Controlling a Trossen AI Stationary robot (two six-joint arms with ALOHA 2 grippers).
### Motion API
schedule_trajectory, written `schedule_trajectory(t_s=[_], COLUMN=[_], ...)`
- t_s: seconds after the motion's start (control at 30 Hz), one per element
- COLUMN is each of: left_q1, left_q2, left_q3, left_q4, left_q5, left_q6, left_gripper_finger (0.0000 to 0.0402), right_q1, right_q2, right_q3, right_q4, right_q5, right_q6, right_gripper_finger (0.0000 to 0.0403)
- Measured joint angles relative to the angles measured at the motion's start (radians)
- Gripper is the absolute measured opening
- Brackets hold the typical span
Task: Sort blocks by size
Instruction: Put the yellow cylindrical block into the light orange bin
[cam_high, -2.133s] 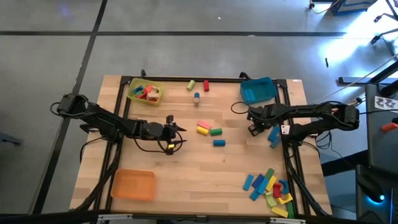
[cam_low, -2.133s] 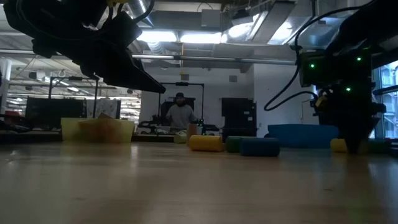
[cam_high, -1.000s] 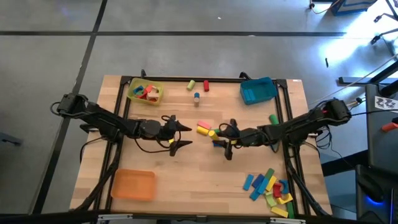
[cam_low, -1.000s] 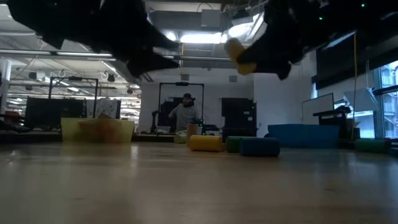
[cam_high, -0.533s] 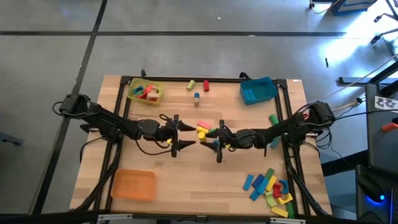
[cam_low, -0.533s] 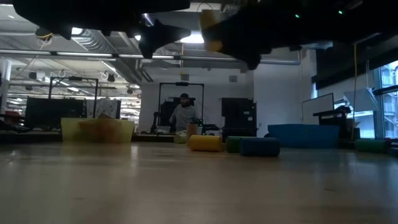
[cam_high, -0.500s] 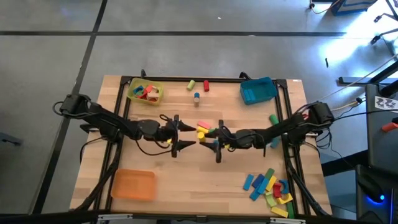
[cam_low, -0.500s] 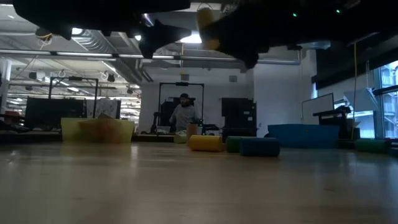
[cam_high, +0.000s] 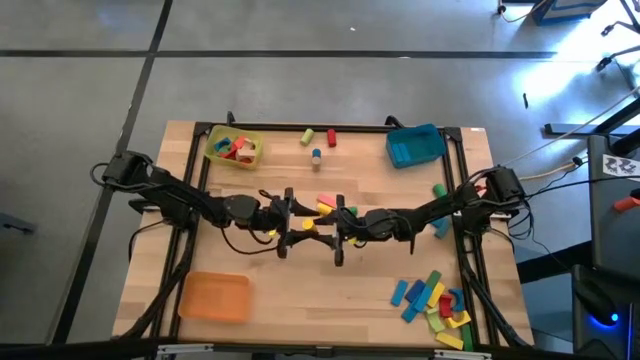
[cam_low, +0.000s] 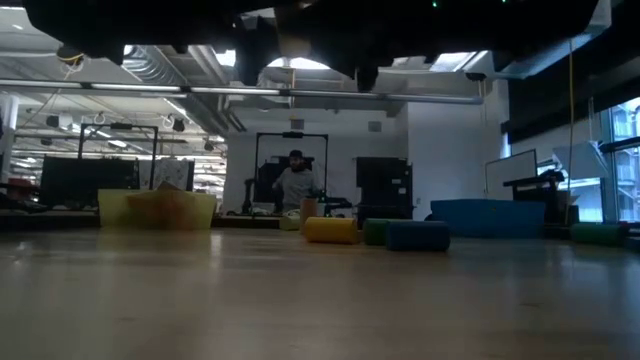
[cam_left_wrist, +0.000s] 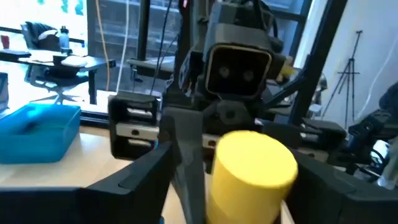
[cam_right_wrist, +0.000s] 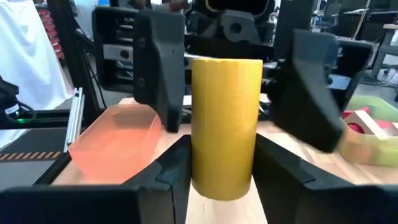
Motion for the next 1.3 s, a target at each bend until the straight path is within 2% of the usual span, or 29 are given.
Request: schedule_trajectory(t_s=[0.3, 0.43, 0.63, 0.8, 1.03, 1.17, 1.3], left_q1=[0.000, 0.000, -0.010, -0.032, -0.140, -0.221, -0.326], left_q2=[-0.002, -0.002, -0.040, -0.198, -0.435, -0.488, -0.460], left_q3=[0.003, 0.003, 0.002, 0.002, 0.006, 0.077, 0.188], left_q4=[-0.015, -0.002, -0.064, -0.313, -0.765, -1.068, -1.331], left_q5=[0.008, 0.008, 0.002, -0.013, -0.017, -0.051, -0.126], left_q6=[0.072, 0.082, 0.094, 0.058, 0.033, -0.080, -0.202], left_gripper_finger=[0.0116, 0.0116, 0.0116, 0.0116, 0.0116, 0.0116, 0.0116], right_q1=[-0.001, -0.001, 0.008, 0.063, 0.155, 0.186, 0.200], right_q2=[0.000, 0.000, -0.028, -0.089, -0.082, -0.080, -0.080], right_q3=[-0.001, -0.001, -0.001, 0.001, 0.000, -0.002, -0.002], right_q4=[0.019, 0.025, -0.025, -0.127, -0.230, -0.271, -0.284], right_q5=[-0.011, -0.013, -0.024, -0.063, -0.048, 0.023, 0.082], right_q6=[0.008, 0.015, 0.023, 0.013, 0.002, 0.049, 0.057], right_gripper_finger=[0.0143, 0.0156, 0.0216, 0.0250, 0.0261, 0.0261, 0.0261])
